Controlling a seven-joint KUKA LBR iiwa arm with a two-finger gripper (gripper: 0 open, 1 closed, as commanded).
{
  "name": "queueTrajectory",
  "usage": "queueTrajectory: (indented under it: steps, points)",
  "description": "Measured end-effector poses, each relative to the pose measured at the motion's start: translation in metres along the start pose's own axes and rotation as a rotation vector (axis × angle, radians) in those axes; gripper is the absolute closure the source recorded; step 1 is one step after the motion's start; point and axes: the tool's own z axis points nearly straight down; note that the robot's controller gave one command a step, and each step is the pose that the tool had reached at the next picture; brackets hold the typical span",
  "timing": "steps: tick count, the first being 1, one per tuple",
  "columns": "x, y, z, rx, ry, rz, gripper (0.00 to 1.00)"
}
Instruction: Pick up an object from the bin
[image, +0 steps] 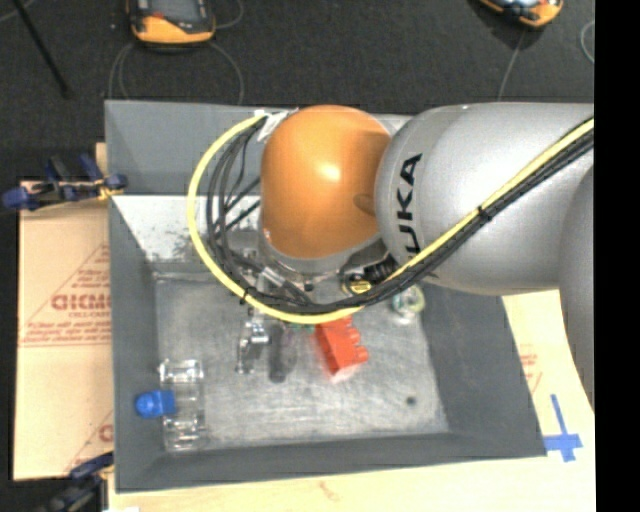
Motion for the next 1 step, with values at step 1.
queueTrajectory:
  steps: [1]
  points:
    - [0.0273, -0.0342, 0.1324, 0.003, 0.003, -0.143, 0.0]
